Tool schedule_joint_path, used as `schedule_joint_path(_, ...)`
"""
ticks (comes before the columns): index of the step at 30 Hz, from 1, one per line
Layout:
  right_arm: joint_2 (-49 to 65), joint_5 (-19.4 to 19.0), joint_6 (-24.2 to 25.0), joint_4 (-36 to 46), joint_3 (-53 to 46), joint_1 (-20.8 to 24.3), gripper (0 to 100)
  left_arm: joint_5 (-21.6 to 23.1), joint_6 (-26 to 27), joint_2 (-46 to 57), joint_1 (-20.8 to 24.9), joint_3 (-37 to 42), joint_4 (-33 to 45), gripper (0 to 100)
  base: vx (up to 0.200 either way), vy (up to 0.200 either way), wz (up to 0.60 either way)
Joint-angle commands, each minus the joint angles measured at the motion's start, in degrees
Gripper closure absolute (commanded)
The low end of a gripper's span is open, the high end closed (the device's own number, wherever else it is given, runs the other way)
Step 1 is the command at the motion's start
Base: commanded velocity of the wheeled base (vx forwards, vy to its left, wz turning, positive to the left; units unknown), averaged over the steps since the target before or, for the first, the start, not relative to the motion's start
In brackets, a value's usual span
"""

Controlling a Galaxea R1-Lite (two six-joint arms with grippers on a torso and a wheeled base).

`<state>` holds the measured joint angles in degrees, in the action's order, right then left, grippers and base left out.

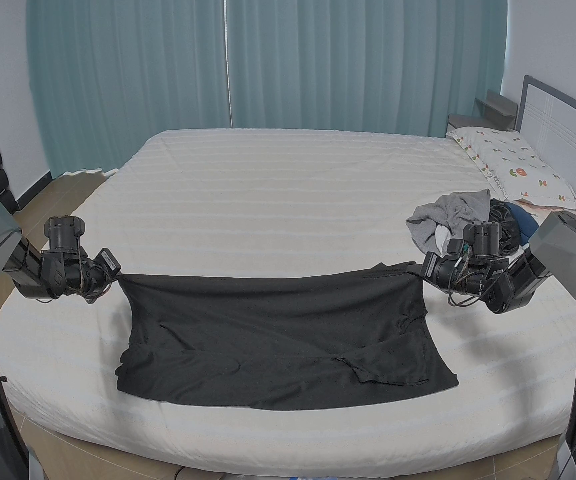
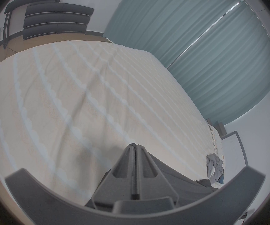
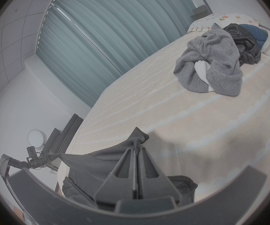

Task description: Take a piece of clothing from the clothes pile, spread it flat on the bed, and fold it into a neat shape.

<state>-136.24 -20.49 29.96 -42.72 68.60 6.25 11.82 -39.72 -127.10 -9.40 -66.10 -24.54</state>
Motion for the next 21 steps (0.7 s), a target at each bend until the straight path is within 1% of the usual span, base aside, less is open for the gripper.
schedule_joint_path(1,-2.7,0.2,0.3,-0.1,2.8,0.4,100,-0.1,-2.6,-2.3,0.8,-3.1,0.1,100,0.000,0.000,0.00)
schedule_joint_path(4,-4.7,1.2,0.4,-0.2,4.9,0.6,100,0.0,-7.0,-4.0,1.2,-6.2,0.3,100,0.000,0.000,0.00)
schedule_joint_path(6,-6.3,1.9,0.3,-0.3,6.0,0.9,100,0.0,-8.2,-5.3,1.7,-7.5,0.4,100,0.000,0.000,0.00)
schedule_joint_path(10,-10.1,4.7,0.2,-0.6,8.8,1.5,100,-0.8,-8.4,-8.8,2.5,-10.1,0.6,100,0.000,0.000,0.00)
schedule_joint_path(15,-12.6,7.5,0.3,-0.9,12.9,1.7,100,-0.8,-8.5,-10.1,2.6,-10.7,0.3,100,0.000,0.000,0.00)
schedule_joint_path(18,-12.6,7.9,0.4,-1.3,13.1,1.7,100,-0.8,-9.0,-10.1,2.6,-10.7,0.1,100,0.000,0.000,0.00)
schedule_joint_path(21,-12.5,7.9,0.4,-5.2,12.0,1.7,100,-0.8,-12.1,-9.8,2.5,-11.3,0.0,100,0.000,0.000,0.00)
